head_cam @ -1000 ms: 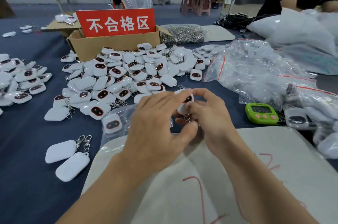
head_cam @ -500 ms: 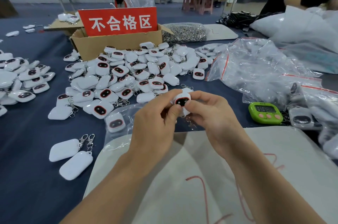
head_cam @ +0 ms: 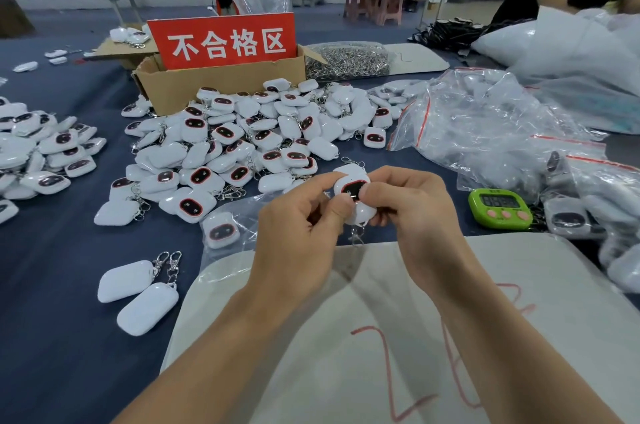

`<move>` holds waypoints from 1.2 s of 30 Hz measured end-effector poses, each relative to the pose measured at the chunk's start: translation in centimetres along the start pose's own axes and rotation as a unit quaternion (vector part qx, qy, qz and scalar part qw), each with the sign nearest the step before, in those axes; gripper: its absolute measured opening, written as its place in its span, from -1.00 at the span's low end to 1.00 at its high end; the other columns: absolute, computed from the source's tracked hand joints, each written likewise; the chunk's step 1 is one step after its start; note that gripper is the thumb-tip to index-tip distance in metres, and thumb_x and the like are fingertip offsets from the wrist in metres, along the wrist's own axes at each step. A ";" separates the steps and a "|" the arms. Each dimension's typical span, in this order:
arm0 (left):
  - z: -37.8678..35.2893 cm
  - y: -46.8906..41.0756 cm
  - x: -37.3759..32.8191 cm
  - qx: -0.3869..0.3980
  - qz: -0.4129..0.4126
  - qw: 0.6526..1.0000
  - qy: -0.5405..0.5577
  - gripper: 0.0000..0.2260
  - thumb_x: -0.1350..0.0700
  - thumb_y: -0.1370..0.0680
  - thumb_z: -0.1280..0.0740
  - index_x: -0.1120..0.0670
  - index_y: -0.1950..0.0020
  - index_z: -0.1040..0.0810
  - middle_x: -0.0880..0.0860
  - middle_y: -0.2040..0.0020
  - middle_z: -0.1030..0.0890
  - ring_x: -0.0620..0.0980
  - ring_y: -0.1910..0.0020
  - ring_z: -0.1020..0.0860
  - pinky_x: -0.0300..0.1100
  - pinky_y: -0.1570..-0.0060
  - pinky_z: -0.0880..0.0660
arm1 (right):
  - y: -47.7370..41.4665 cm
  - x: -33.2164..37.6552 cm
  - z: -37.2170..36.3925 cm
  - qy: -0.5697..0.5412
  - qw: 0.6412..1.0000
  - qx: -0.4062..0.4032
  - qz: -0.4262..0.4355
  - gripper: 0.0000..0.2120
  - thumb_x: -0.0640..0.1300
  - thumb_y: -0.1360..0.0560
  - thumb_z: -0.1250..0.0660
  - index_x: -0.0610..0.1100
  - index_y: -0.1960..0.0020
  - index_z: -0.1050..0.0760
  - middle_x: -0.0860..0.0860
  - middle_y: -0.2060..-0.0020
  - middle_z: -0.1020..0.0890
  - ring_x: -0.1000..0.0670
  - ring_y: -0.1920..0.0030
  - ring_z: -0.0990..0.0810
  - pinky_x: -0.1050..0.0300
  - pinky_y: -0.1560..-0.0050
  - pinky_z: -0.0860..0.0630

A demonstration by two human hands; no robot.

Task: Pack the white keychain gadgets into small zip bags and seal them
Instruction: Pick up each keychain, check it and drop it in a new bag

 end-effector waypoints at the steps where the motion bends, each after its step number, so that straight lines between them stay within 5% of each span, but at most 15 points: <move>1: -0.1 0.0 0.0 0.004 0.001 1.000 0.004 -0.81 0.01 -0.57 -0.33 -0.31 -0.02 -0.62 0.07 0.31 -0.60 0.15 0.31 -0.53 0.09 0.26 -0.50 | 0.1 0.1 0.0 0.002 1.000 -0.003 0.006 -0.87 -0.20 -0.28 -0.39 -0.28 0.27 -0.63 -0.10 0.42 -0.59 0.05 0.39 -0.44 0.29 0.37 -0.40; 8: 0.3 -0.1 0.2 -0.009 0.007 1.000 0.004 -0.83 0.00 -0.58 -0.34 -0.26 -0.07 -0.64 -0.03 0.31 -0.63 0.11 0.34 -0.53 -0.02 0.32 -0.48 | 0.2 0.0 -0.3 -0.009 1.000 0.004 0.016 -0.85 -0.16 -0.32 -0.43 -0.19 0.17 -0.71 -0.10 0.31 -0.68 0.05 0.30 -0.53 0.25 0.27 -0.46; 12: 1.0 -0.2 0.2 -0.037 0.008 0.998 0.049 -0.85 0.02 -0.59 -0.34 -0.15 -0.05 -0.70 0.00 0.31 -0.64 0.14 0.37 -0.56 0.10 0.30 -0.57 | 0.3 0.1 -0.9 -0.028 0.999 0.022 0.014 -0.84 -0.16 -0.36 -0.43 -0.19 0.12 -0.73 -0.12 0.26 -0.70 0.00 0.26 -0.53 0.20 0.26 -0.47; 20: 1.5 -0.3 0.5 -0.062 0.000 0.998 -0.033 -0.85 0.00 -0.60 -0.34 -0.14 0.01 -0.71 -0.01 0.41 -0.61 0.01 0.43 -0.54 -0.06 0.37 -0.51 | 0.5 0.1 -1.2 -0.004 1.000 0.029 0.010 -0.94 -0.32 -0.50 -0.45 -0.23 0.11 -0.70 -0.25 0.22 -0.71 -0.06 0.28 -0.52 0.09 0.23 -0.48; 26: 1.7 -0.3 0.8 -0.065 0.004 0.998 0.014 -0.86 -0.02 -0.62 -0.35 -0.12 -0.05 -0.71 0.00 0.35 -0.64 0.07 0.39 -0.61 0.10 0.31 -0.59 | 0.8 0.3 -2.0 0.008 0.997 0.072 0.024 -0.74 -0.25 -0.34 -0.41 -0.13 -0.01 -0.70 -0.10 0.21 -0.76 -0.02 0.25 -0.67 0.22 0.19 -0.55; 31: 1.7 -0.2 0.7 -0.073 -0.010 0.997 -0.005 -0.87 -0.05 -0.62 -0.33 -0.22 -0.08 -0.67 -0.03 0.32 -0.65 0.07 0.36 -0.59 0.08 0.29 -0.59 | 0.4 -0.1 -1.7 0.027 0.998 0.048 0.015 -0.82 -0.23 -0.28 -0.44 -0.14 0.13 -0.71 -0.17 0.37 -0.67 -0.06 0.40 -0.55 0.06 0.30 -0.51; 36: 1.5 -0.1 0.2 -0.063 -0.026 0.997 -0.033 -0.88 -0.04 -0.64 -0.32 -0.22 -0.08 -0.65 -0.02 0.34 -0.62 0.03 0.38 -0.58 0.00 0.33 -0.56 | 0.5 0.1 -1.2 -0.004 1.000 0.025 0.017 -0.83 -0.24 -0.21 -0.47 -0.13 0.20 -0.73 -0.17 0.38 -0.69 -0.04 0.45 -0.50 0.20 0.41 -0.46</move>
Point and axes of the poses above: each hand's wrist, its own y-axis away from the middle knuckle, its own z-axis out of the back of the hand, x = y × z, the point moved 10 cm from there along -y, towards the middle knuckle
